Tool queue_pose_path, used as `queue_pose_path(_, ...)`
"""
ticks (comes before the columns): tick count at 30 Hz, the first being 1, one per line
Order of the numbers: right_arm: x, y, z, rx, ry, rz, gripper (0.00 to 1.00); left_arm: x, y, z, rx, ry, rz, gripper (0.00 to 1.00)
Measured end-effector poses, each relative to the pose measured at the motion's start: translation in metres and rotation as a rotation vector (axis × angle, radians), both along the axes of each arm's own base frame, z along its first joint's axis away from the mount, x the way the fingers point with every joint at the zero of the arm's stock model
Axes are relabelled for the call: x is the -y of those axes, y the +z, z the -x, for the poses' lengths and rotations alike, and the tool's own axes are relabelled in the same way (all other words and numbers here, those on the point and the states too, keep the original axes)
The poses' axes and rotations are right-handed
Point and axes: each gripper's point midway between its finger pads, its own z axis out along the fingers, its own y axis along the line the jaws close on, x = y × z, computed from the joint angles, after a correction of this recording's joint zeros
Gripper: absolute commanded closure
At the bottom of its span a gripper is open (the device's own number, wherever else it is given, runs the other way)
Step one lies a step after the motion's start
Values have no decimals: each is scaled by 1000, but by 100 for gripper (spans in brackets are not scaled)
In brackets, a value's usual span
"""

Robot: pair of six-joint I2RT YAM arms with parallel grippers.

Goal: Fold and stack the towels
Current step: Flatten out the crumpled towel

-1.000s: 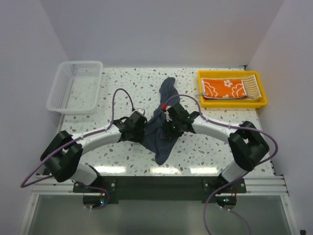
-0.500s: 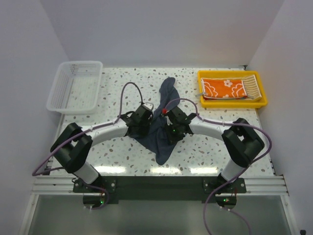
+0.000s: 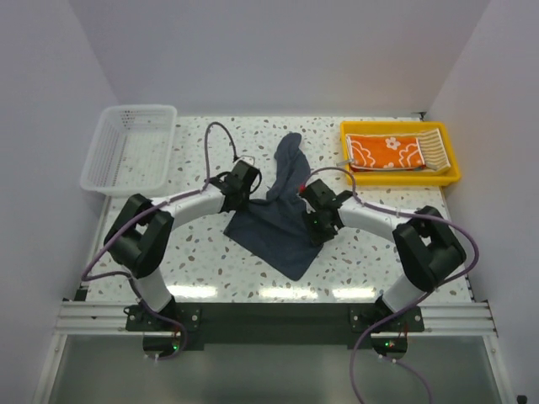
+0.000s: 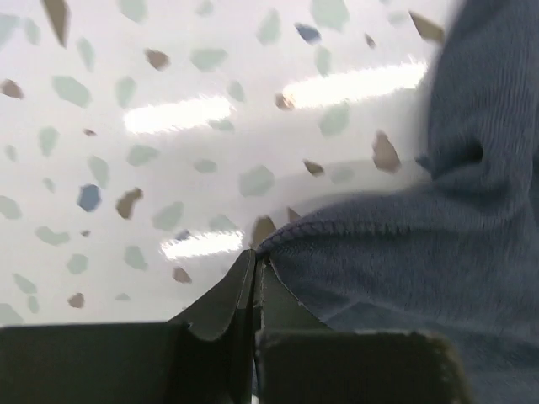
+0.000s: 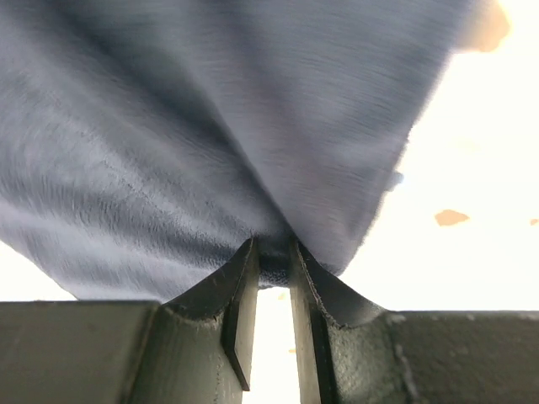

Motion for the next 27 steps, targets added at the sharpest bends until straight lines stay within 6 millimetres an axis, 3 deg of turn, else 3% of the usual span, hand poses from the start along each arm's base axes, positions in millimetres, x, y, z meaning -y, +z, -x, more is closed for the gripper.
queue_pose_path(5, 36, 0, -12, -21, -112, 36, 73, -25, 9, -29, -3, 114, 18, 94)
queue_pose_path(8, 44, 3, -18, -19, -132, 55, 70, -29, 8, -38, -28, 134, 22, 86)
queue_pose_path(12, 39, 17, -28, 9, -113, 44, 63, -26, 4, -42, -59, 126, 25, 58)
queue_pose_path(13, 38, 20, -30, 20, -112, 38, 57, -26, 4, -40, -68, 124, 28, 44)
queue_pose_path(16, 36, 37, -31, 58, -105, 12, 50, -26, 9, -31, -79, 118, 54, 27)
queue_pose_path(19, 29, 57, -26, 105, -93, -23, 49, -32, 26, -11, -67, 111, 85, 28)
queue_pose_path(23, 1, 70, -7, 136, -11, -70, 49, -43, 46, 9, -22, 102, 116, 32)
queue_pose_path(27, -22, 63, 21, 101, 65, -91, 49, -50, 32, 20, -48, 92, 88, 36)
